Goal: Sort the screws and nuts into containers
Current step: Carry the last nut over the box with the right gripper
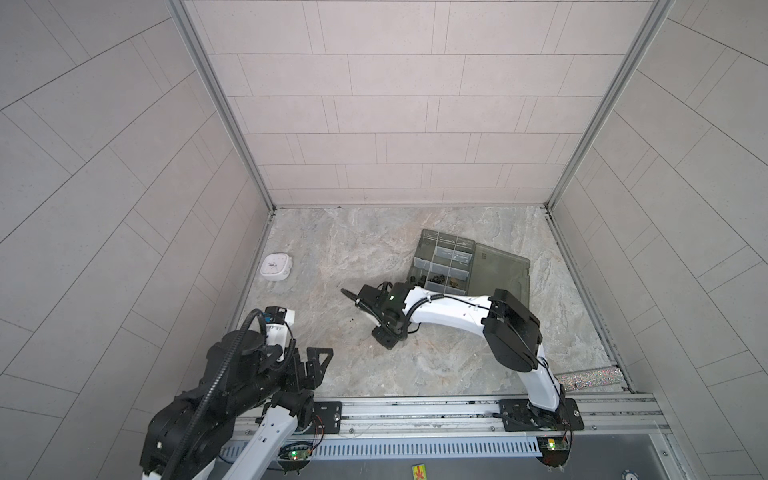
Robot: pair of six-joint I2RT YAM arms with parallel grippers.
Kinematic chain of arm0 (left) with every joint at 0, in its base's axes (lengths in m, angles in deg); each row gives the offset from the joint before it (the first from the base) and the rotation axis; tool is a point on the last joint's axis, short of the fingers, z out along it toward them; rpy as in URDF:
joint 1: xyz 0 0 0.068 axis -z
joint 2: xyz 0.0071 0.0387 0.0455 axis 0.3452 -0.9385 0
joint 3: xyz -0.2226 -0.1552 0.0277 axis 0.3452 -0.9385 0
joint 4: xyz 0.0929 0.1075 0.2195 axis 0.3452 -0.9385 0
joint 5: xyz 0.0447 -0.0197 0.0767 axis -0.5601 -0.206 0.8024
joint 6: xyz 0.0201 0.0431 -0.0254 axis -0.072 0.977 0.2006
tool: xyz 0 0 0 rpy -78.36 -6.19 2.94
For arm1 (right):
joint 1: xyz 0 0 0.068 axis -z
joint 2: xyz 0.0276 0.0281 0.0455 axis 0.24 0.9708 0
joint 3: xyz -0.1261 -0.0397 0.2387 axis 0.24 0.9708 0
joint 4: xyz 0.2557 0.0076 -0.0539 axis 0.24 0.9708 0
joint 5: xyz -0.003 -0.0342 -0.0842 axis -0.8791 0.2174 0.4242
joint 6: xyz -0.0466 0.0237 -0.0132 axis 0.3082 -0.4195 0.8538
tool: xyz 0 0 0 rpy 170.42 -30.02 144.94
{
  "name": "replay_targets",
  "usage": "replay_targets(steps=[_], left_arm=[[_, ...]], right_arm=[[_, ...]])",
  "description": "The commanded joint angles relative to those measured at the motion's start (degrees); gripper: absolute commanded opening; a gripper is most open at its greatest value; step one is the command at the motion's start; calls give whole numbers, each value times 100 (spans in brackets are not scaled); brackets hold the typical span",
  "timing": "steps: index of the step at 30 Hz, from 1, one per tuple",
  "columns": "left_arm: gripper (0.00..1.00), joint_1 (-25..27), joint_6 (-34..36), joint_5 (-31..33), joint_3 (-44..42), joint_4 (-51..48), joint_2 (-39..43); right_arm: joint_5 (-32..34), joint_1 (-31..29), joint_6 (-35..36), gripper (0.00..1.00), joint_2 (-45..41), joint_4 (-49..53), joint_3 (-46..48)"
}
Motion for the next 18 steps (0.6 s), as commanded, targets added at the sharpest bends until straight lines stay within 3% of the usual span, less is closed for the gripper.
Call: replay_targets(steps=[1,12,18], left_arm=[[100,18,142,57,102,421,-426],[100,21,232,-262,296,1702,-1856],[100,18,342,-298,486,1977,-2546]], right_arm=[[196,426,144,6,-536,437,-356],[226,2058,572,7,-320,1045,-1300],[174,2628,690,7,25,1246,-1667]])
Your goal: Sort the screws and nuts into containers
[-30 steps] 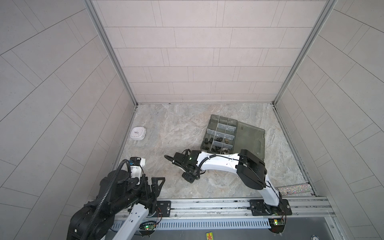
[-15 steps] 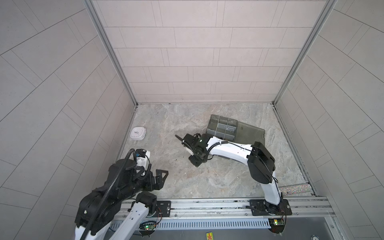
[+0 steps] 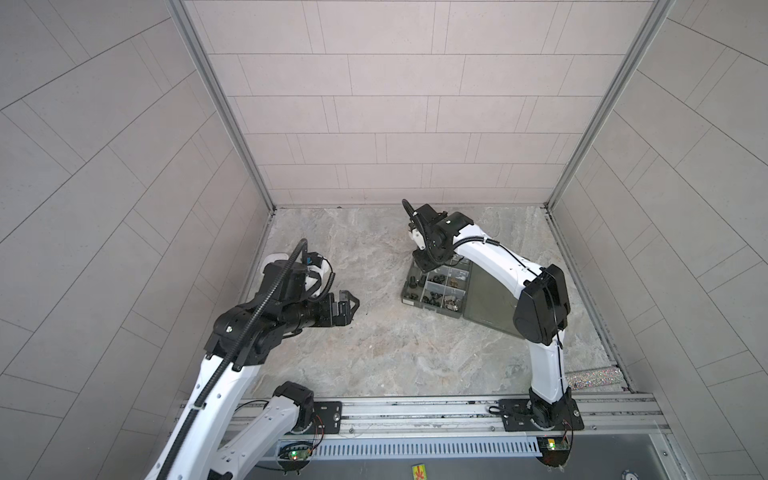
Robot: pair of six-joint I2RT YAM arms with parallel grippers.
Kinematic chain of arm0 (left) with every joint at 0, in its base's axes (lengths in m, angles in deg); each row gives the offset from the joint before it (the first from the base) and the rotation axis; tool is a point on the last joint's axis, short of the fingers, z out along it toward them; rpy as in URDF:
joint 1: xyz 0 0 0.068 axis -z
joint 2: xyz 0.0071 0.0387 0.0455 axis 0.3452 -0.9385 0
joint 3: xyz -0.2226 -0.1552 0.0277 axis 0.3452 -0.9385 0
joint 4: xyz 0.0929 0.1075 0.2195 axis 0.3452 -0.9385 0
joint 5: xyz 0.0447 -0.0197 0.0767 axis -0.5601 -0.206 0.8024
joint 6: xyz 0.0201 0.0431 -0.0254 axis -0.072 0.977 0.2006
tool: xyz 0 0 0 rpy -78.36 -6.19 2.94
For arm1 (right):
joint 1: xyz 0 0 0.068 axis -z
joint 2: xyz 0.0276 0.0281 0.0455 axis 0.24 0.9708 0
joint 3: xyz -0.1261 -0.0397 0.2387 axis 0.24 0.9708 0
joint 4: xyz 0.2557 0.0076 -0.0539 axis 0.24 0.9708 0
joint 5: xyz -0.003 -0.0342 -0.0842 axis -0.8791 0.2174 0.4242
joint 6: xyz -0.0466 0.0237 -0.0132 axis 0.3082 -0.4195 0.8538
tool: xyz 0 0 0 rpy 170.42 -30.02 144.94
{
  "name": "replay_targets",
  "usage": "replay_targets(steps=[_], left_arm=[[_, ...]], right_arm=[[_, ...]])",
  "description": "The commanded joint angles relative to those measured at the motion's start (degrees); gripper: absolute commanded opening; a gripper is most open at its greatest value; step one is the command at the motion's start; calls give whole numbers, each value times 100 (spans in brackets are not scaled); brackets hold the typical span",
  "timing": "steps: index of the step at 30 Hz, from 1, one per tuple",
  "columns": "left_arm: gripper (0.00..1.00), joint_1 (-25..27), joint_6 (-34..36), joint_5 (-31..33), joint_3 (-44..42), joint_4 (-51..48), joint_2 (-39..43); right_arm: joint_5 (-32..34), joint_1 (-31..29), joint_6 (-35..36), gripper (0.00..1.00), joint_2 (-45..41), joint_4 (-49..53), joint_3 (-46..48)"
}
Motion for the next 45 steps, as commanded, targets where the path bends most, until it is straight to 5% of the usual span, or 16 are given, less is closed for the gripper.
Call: replay_targets(steps=[1,16,28,37,45], left_arm=[[100,16,136,-71,185,319,-212],[100,15,88,-65,154,484,-480],[100,17,13,183,176,333,-286],[100,-12,325,1796,-88,505,-184],[100,-199,510,4229,-1077,2472,-492]], right_arm=[[17,155,179,7,222,351,-108],[-76,591,280,9,375,113,351],[-354,704,249,39,272,62,330],[-385,704,262,48,-830,-37,594],[433,920,75,58,-1947,-243,1506]])
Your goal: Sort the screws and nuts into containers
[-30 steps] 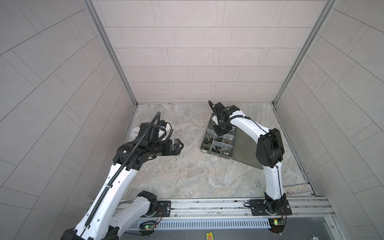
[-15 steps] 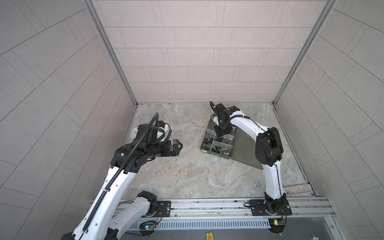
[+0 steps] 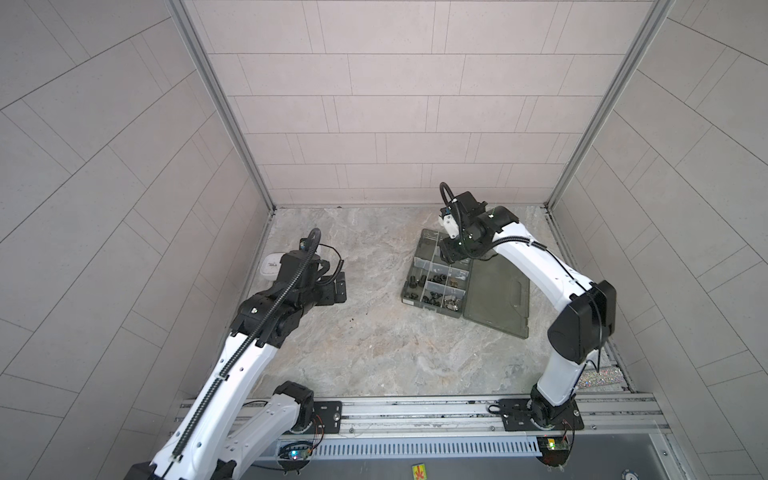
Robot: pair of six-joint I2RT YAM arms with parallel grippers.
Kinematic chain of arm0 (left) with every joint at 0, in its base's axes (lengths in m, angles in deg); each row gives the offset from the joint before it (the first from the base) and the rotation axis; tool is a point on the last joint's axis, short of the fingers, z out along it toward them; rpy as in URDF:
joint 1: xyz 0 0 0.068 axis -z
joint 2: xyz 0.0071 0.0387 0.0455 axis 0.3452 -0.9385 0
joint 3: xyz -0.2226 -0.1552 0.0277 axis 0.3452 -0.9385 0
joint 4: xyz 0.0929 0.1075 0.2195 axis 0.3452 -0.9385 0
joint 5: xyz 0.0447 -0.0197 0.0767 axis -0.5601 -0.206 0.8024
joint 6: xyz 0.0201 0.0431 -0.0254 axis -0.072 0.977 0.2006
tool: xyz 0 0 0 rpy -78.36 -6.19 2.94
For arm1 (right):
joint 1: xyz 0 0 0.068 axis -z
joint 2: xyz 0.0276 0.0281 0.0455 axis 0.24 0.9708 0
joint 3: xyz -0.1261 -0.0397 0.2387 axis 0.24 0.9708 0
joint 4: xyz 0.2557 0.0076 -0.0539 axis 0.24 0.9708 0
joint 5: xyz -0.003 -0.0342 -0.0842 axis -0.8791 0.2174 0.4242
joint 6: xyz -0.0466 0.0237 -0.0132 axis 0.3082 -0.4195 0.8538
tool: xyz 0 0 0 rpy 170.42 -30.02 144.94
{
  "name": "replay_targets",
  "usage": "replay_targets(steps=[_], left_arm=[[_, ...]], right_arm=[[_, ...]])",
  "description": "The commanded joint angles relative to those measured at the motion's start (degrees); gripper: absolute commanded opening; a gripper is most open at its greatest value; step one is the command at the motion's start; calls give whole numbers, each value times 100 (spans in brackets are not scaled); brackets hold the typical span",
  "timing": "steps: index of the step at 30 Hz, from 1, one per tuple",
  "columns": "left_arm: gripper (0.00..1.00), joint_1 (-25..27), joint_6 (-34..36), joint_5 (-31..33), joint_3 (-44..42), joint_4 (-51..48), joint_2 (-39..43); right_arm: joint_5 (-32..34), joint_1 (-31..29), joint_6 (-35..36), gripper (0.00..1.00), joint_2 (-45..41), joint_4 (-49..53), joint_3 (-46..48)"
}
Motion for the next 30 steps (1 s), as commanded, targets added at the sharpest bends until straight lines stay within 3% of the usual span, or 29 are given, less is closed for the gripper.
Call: replay_targets(steps=[1,5,9,10,11,15,20,24,30], left_arm=[[100,-106,294,1484,-483,1346,-120],[100,-235,1029,2138,-1628,3169,148],[100,-686,1130,1905,-2258,4235,-206],[100,-762,1108,1903,-2327,4397,-388],[100,-836,1092,1939,-2383,4560,-619],[100,-1045,1130,2076,-2514,5260,-1448],[100,-1297,1125,1860,-2804,6171,-2078],[100,-1446,1139,1707,-3240,7342,-2368],[100,-1530,1323,1507,-3476,8754,-3146]], right_arm=[[484,228,-154,58,-364,10,484],[1146,375,-233,59,-1222,-459,1322],[1776,456,-246,65,-2174,-1137,2236],[1911,456,-235,90,-2382,-1289,2439],[2045,460,-232,99,-2600,-1465,2672],[2426,465,325,99,-3508,-2721,3827],[3100,656,1270,99,-4713,-5789,6236],[3062,986,1426,99,-4369,-7136,7069],[2601,1552,1063,99,-3043,-8956,7643]])
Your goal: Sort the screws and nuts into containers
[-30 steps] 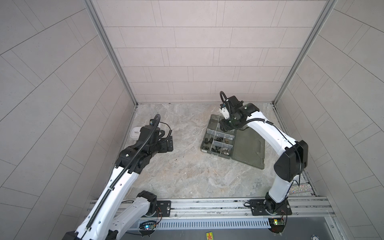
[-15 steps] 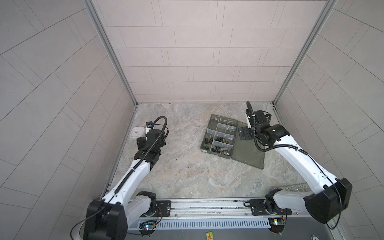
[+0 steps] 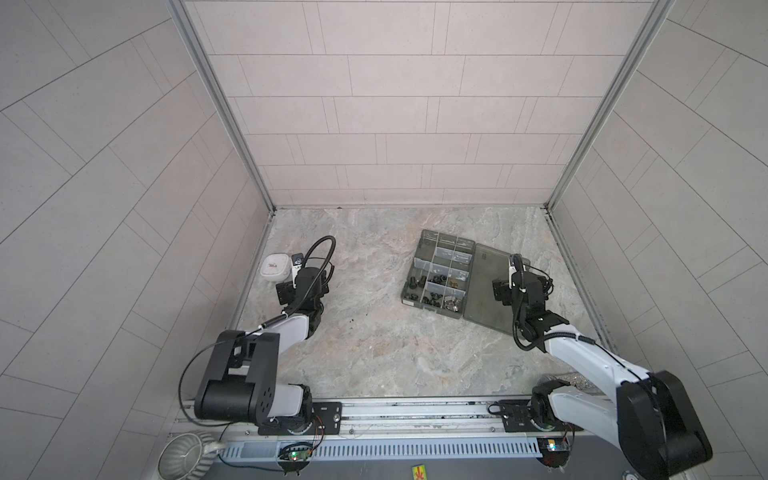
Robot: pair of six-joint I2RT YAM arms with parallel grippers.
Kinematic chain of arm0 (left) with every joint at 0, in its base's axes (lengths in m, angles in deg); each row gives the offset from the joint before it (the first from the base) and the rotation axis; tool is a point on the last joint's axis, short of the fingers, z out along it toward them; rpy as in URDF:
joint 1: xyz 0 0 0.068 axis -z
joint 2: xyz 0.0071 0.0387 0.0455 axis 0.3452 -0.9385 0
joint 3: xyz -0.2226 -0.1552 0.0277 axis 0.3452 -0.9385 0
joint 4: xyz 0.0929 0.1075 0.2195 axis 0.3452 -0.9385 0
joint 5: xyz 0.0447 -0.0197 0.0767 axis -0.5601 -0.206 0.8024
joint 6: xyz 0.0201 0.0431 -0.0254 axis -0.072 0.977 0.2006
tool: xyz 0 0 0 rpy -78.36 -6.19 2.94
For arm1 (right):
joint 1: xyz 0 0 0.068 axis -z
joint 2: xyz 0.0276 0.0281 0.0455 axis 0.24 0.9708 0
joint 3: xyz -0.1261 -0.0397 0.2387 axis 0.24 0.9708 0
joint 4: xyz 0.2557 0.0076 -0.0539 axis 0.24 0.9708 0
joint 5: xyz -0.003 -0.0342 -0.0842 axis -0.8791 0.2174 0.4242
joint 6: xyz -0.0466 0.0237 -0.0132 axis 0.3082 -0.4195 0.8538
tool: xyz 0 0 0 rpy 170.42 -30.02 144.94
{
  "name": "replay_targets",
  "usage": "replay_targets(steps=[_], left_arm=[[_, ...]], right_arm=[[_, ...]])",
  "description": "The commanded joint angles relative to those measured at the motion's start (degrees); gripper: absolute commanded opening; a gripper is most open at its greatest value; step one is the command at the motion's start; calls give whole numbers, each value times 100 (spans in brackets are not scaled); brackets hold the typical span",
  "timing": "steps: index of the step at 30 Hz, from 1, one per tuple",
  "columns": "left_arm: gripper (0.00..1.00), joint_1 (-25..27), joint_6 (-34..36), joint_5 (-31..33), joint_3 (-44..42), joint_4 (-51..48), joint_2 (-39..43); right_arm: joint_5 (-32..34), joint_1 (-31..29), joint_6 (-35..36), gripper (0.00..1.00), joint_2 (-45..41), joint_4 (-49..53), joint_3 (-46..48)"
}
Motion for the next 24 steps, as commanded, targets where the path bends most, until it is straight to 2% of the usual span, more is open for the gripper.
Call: replay_targets(steps=[1,5,7,9,13,15,24], left_arm=[[100,-40,123,-68,-111,1343,-329],[100,-46,375,-430,-390,2529,-950],[100,-40,288,-435,-370,2294,-867],[100,-48,335,-438,-378,2458,-938],[100,-63,306,-459,-335,2358,-954],[100,-81,296,-452,-326,2342,-963],[100,-89,297,-469,-324,2337,-972]], right_arm=[[-67,159,-28,99,415,-1770,203],[-221,546,-306,99,1046,-2543,295],[-215,756,-516,99,1354,-2958,391],[-482,918,-634,99,1651,-3278,469],[-1110,914,-379,99,2338,-4019,431],[-1369,914,-255,99,2254,-3738,380],[-1374,915,-296,99,2275,-3511,236]])
